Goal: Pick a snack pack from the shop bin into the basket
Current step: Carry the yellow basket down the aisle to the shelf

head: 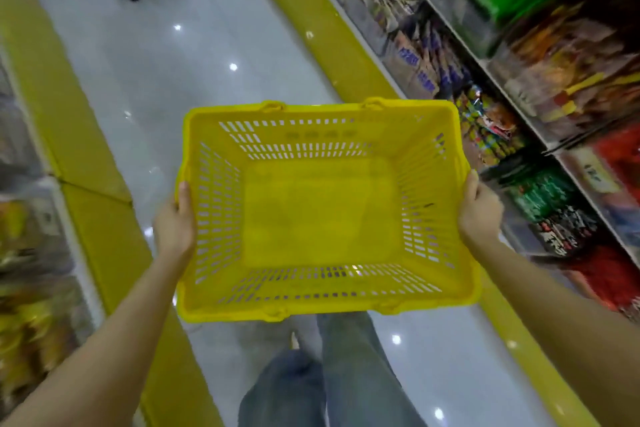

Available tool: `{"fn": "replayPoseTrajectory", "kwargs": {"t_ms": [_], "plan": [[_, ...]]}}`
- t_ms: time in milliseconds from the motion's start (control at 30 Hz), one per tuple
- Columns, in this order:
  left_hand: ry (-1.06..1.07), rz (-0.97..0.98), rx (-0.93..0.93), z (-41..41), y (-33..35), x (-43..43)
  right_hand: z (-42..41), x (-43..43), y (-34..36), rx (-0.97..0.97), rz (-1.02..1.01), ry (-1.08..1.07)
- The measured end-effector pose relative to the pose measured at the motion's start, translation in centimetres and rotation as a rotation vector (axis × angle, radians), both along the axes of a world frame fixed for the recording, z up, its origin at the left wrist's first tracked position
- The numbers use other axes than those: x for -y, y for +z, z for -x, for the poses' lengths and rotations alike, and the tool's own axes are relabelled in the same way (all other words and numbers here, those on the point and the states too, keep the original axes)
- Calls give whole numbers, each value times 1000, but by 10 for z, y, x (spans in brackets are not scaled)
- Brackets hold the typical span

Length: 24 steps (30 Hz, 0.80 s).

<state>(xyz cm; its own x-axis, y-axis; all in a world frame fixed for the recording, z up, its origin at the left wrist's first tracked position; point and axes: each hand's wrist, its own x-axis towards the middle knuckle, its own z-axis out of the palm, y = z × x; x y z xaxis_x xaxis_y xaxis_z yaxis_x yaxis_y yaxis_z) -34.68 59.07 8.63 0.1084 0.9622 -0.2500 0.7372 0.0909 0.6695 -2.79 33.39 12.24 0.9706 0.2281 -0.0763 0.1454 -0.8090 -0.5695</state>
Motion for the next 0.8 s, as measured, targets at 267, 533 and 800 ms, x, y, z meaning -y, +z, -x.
{"fn": "replayPoseTrajectory", "kwargs": {"t_ms": [267, 533, 800], "plan": [[159, -20, 21, -18, 16, -109, -54, -161, -5, -115, -17, 157], [339, 7, 47, -22, 16, -233, -82, -342, -6, -172, 14, 287], [434, 48, 49, -2, 15, -396, -78, -542, 9, -196, -11, 427]]}}
